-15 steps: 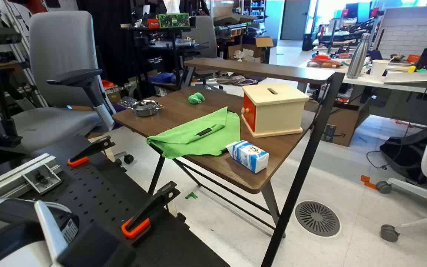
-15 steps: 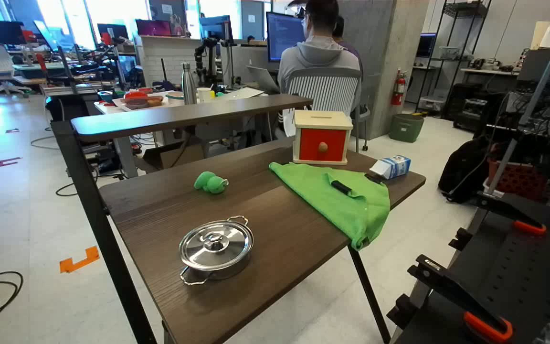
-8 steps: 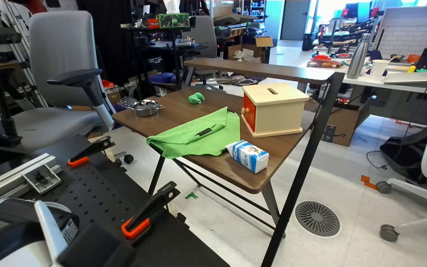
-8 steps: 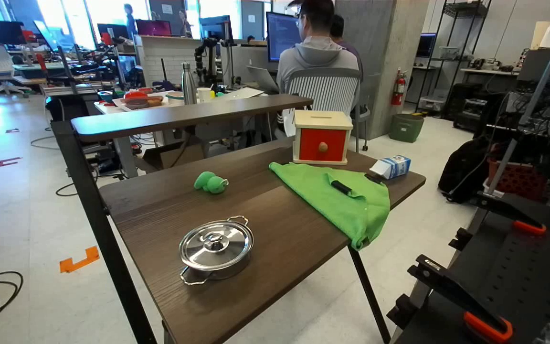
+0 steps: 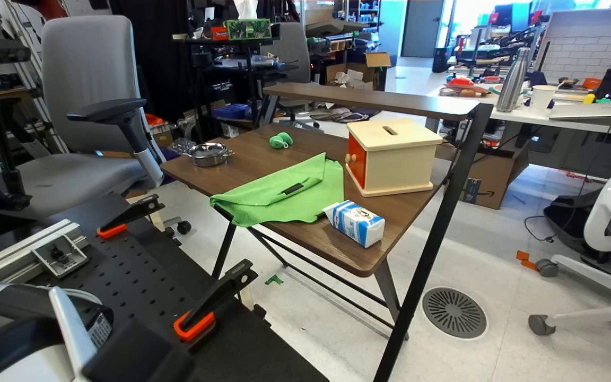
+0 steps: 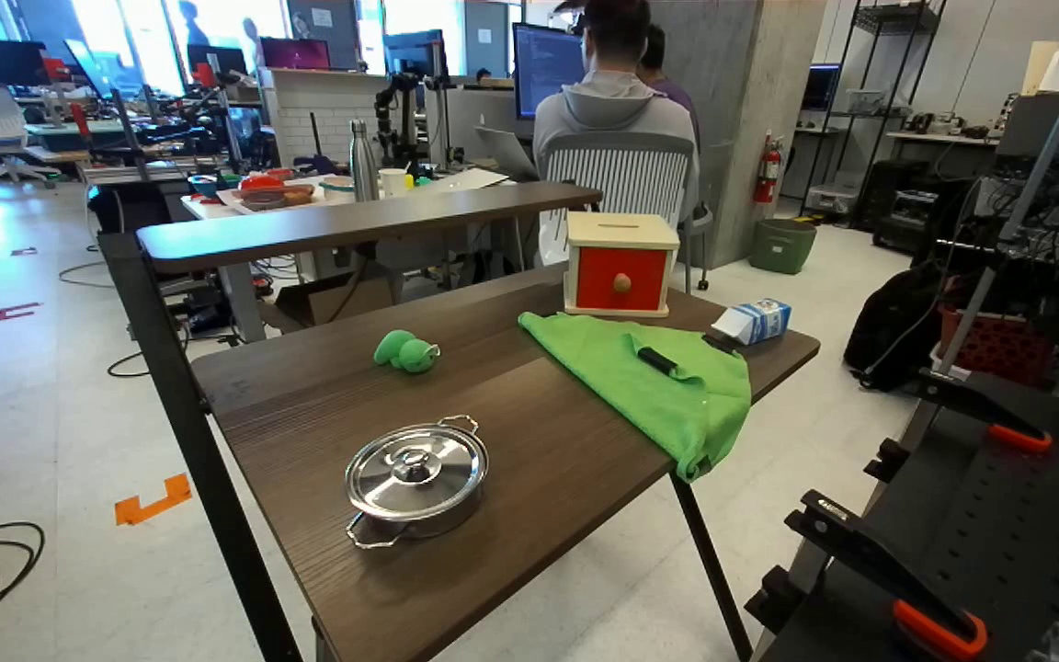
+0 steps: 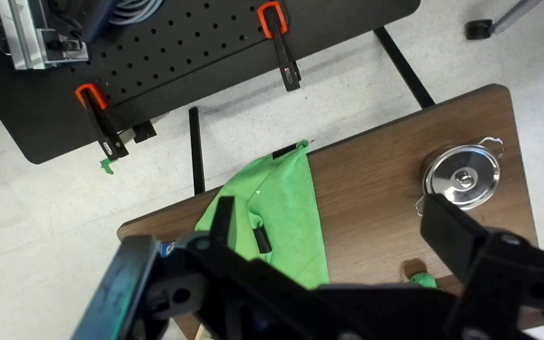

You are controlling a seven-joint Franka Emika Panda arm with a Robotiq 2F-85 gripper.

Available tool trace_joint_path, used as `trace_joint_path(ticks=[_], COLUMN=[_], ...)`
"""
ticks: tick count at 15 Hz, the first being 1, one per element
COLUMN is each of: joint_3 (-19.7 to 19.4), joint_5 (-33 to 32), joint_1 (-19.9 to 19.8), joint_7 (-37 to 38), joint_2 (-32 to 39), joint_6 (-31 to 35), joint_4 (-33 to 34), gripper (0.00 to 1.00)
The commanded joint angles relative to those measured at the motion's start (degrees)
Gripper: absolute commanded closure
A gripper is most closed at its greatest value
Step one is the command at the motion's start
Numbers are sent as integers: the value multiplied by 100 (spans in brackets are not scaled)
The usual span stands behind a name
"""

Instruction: Open the drawer of the box.

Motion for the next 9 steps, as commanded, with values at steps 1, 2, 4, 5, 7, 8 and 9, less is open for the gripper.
trace_joint_path(ticks=[1,2,4,5,7,8,9], joint_3=[-167,-218,-292,-351,-461,-531,-596], joint_5=[-159,-173,-245,-267,-403,-484,-536], joint_1=[-82,-124,-219,-256,-338,-370,-384], joint_7=[266,300,410,443,556,594,656], joint_2=[430,572,839,983,1253,1403,1538], joint_6=[561,766,1037,1154,1359,1437,1511], joint_4=[113,130,170,189,220,245,277], gripper=[0,0,0,0,0,0,0])
